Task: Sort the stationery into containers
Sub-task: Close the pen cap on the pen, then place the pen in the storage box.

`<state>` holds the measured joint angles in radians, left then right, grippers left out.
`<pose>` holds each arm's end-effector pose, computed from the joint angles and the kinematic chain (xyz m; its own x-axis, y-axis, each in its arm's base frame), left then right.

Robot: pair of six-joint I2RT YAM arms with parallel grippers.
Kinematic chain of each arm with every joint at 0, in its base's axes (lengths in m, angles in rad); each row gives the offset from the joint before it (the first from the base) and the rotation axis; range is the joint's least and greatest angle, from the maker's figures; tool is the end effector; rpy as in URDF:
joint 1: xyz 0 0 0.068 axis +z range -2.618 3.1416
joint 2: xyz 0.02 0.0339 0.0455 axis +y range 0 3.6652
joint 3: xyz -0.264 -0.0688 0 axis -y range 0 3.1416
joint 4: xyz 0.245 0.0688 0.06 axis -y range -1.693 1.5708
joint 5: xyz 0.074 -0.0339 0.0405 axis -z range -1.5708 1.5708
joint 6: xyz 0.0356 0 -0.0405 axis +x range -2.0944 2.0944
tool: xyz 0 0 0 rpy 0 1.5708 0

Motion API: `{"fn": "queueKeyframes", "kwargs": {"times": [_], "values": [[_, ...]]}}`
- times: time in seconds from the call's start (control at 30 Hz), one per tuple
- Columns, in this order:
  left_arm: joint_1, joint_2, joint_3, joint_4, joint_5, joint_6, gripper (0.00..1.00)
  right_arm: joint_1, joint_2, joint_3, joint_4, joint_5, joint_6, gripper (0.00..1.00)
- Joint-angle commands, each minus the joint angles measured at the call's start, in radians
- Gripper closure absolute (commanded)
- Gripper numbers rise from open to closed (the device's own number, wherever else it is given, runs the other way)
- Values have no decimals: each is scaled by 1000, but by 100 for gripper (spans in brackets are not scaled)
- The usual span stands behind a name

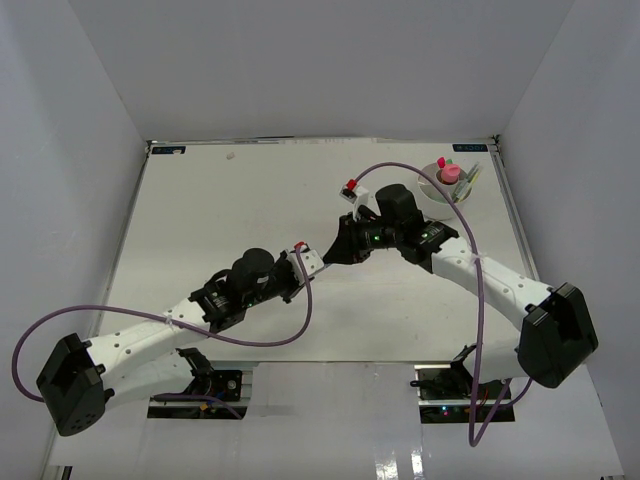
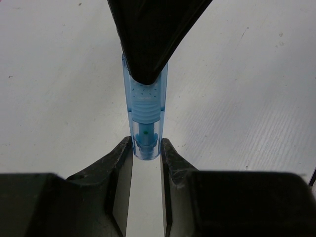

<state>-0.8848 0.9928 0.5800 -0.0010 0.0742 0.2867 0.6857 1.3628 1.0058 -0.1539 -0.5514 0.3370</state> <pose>0.1402 -0.1754 0.2473 -0.0139 0.4622 -0.8867 0.8534 0.4676 0.2303 0.2258 0.2088 0.2914 -0.6525 -0.1699 -0.7385 -0.7177 0.4515 0.5302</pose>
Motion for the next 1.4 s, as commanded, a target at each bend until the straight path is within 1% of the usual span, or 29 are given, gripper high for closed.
{"fn": "queueKeyframes", "kwargs": {"times": [0.0, 0.03, 0.07, 0.13, 0.17, 0.27, 0.3, 0.4, 0.57, 0.67, 0.73, 0.77, 0.83, 0.87, 0.9, 0.97, 1.0, 1.07, 1.1, 1.17, 1.3, 1.37], "values": [[-14, -54, 69, 340, 91, -8, 80, 49, 6, -4, -70, -9, -18, 92], [-16, -51, 70, 328, 93, -6, 78, 45, -4, -3, -75, -5, -23, 92], [-14, -48, 72, 325, 91, -6, 73, 29, -13, -1, -84, -2, -26, 92], [-14, -40, 73, 312, 96, 0, 66, 15, -45, 1, -95, 14, -36, 92], [-16, -37, 75, 309, 98, 2, 59, -1, -56, 2, -99, 21, -39, 92], [-16, -20, 81, 288, 105, 11, 43, -32, -88, 4, -122, 25, -56, 92], [-14, -14, 84, 279, 108, 15, 33, -40, -99, 5, -136, 25, -61, 92], [-16, 6, 99, 240, 121, 25, 23, -72, -120, -3, -156, 30, -76, 92], [-14, 30, 110, 210, 118, 39, 20, -178, -169, -13, -210, 51, -113, 92], [-14, 44, 115, 205, 93, 34, 17, -261, -197, 2, -266, 103, -153, 92], [-14, 55, 122, 203, 70, 23, 14, -300, -211, 19, -289, 160, -182, 92], [-14, 63, 127, 202, 55, 5, 11, -340, -212, 45, -317, 186, -191, 92], [-14, 93, 147, 185, -11, -15, 8, -395, -205, 80, -344, 289, -220, 92], [-16, 107, 158, 174, -40, -53, 5, -411, -197, 111, -355, 368, -227, 92], [-16, 144, 171, 158, -106, -67, 4, -428, -191, 123, -355, 398, -234, 92], [-14, 187, 226, 90, -152, -115, 2, -477, -156, 163, -351, 474, -250, 92], [-14, 231, 242, 73, -209, -133, 2, -492, -139, 177, -348, 487, -253, 92], [-8, 273, 288, 13, -263, -164, 2, -528, -84, 220, -340, 507, -256, 92], [1, 306, 300, -31, -313, -193, 2, -546, -70, 231, -331, 508, -253, 92], [15, 328, 329, -57, -343, -227, 2, -563, -35, 244, -306, 513, -242, 92], [50, 357, 360, -118, -378, -312, 2, -607, -10, 228, -167, 518, -201, 92], [63, 379, 379, -139, -401, -327, 2, -620, 18, 228, -138, 531, -187, 92]]}}
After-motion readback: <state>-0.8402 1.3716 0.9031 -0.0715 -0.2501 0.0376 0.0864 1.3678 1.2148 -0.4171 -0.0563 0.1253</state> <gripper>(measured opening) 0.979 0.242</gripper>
